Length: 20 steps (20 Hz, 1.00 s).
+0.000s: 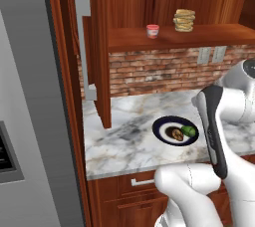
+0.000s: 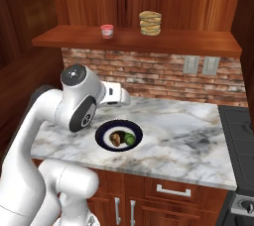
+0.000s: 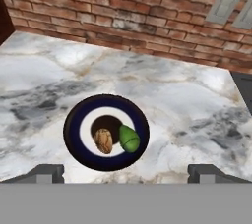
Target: Pick the avocado and bread from the counter and place them on the plate. Then pick the jam from the cabinet and place it next to the plate. Lastly close the cabinet door.
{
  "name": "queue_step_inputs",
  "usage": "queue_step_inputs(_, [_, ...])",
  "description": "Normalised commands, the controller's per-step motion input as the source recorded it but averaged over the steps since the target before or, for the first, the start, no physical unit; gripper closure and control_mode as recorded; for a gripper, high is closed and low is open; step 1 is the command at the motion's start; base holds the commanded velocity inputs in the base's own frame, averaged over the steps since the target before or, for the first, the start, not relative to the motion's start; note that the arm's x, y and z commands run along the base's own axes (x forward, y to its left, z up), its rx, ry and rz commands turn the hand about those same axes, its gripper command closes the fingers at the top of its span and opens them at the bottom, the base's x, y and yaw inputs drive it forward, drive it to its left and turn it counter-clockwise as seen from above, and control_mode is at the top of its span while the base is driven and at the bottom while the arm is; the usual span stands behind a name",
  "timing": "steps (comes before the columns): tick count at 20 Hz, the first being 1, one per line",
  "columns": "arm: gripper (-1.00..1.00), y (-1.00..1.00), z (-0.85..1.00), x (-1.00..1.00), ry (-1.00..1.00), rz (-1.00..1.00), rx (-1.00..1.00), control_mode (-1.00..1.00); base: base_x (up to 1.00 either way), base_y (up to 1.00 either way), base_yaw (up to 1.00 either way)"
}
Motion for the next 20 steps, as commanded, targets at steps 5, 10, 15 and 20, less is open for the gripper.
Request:
queue_step_inputs(5, [-1.00, 0.12, 0.41, -0.03, -0.01, -0.10, 0.00, -1.00, 0.00, 0.00, 0.00])
queue_step_inputs(10, [-1.00, 0.14, 0.31, 0.00, -0.03, -0.06, 0.00, -1.00, 0.00, 0.00, 0.00])
queue_step_inputs(15, [-1.00, 0.16, 0.14, 0.00, -0.03, -0.01, 0.00, -1.00, 0.00, 0.00, 0.00])
queue_step_inputs(20, [-1.00, 0.11, 0.18, 0.00, -0.03, 0.00, 0.00, -1.00, 0.00, 0.00, 0.00])
